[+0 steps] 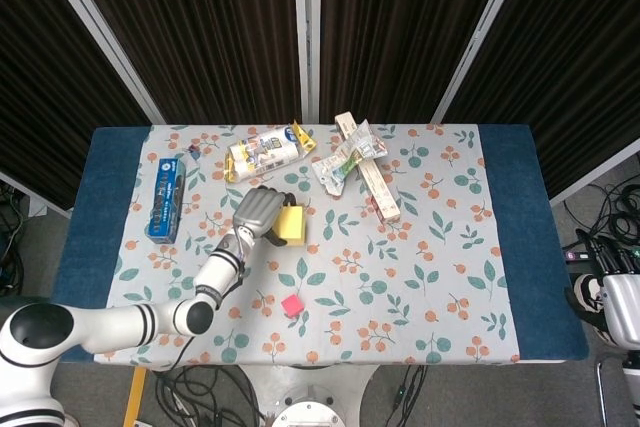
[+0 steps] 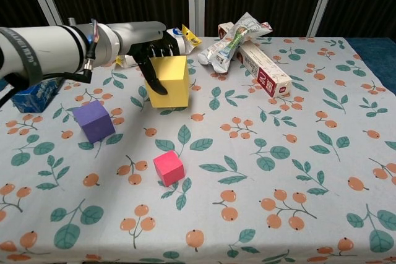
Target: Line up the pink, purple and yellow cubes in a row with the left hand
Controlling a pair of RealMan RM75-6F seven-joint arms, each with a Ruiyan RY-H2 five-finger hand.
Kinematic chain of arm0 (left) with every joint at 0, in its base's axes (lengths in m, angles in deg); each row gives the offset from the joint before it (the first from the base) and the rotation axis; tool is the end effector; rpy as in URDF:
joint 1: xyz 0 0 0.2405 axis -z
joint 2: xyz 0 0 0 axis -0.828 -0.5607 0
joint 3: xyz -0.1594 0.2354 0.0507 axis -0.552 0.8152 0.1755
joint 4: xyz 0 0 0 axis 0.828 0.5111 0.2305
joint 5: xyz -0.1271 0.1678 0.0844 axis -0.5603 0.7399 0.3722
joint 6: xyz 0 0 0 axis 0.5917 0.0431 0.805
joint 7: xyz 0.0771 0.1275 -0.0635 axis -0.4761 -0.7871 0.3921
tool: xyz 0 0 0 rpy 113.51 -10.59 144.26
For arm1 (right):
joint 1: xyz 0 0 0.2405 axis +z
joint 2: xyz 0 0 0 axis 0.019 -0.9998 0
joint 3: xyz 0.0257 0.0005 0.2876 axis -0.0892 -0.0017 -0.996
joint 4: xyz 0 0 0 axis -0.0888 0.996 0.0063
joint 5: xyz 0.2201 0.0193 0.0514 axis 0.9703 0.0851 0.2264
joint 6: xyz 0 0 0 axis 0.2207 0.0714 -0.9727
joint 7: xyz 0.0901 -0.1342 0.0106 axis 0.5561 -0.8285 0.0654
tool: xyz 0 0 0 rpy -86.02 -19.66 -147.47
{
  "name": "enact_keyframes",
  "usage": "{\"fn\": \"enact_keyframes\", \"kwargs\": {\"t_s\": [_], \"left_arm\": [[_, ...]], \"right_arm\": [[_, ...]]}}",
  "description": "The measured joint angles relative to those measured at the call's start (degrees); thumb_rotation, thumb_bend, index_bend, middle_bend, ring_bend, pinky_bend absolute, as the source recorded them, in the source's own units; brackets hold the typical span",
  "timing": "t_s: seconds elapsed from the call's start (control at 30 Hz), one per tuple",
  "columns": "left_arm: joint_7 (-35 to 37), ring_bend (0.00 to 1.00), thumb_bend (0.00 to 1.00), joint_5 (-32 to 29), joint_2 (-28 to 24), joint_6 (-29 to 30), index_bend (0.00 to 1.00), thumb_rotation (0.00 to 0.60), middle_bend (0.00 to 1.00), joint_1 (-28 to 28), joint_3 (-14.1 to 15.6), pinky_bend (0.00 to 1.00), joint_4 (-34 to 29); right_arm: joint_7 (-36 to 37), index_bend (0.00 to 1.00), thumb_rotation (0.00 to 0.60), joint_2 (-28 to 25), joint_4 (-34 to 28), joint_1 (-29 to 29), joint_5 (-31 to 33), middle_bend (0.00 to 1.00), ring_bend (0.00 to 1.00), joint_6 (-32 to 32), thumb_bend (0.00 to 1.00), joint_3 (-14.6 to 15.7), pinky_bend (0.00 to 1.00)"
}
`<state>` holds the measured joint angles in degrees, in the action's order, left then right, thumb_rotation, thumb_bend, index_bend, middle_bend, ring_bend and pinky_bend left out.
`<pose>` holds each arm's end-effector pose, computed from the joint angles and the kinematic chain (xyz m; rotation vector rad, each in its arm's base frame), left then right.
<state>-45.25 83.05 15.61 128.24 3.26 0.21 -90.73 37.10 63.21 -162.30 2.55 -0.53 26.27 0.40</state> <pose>-0.0928 0.4331 -0.0857 -1.8885 -1.1142 -0.8239 -0.3547 -0.1991 0.2051 1.3882 -0.8149 0.9011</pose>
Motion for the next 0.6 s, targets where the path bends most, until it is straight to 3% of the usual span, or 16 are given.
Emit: {"fn": "enact_keyframes", "kwargs": {"t_s": [0.17,0.23,0.37,0.6], "left_arm": [[-3.6,0.32,0.11,-0.4,-0.5,1.2,0.43,0.6,0.45,-0.3,3.2,0.26,-1.3],[-4.0,0.28,0.11,-1.0,-0.4,0.8,0.37,0.6,0.38,-0.2,3.5,0.26,-1.2],[-4.7,0.15,0.09,-2.7,-1.0,0.5,0.18,0.6,0.15,0.0,3.8,0.25,-2.3],[-4.1,0.13,0.09,0.2,-4.4,4.4,0.15,0.6,0.12,-1.7,4.2,0.24,-8.8]], "right_arm": [[0.1,0.07,0.6,0.0,-0.2,-0.5,-0.2,0.17,0.13,0.6,0.24,0.2,0.22],[0.0,0.07,0.6,0.0,-0.2,-0.7,-0.3,0.17,0.13,0.9,0.24,0.3,0.22],[0.0,0.06,0.6,-0.2,-0.4,-1.1,-0.3,0.17,0.13,1.4,0.24,0.3,0.22],[0.1,0.06,0.6,-0.2,-0.4,-1.2,-0.5,0.17,0.13,1.8,0.24,0.2,0.22]]}}
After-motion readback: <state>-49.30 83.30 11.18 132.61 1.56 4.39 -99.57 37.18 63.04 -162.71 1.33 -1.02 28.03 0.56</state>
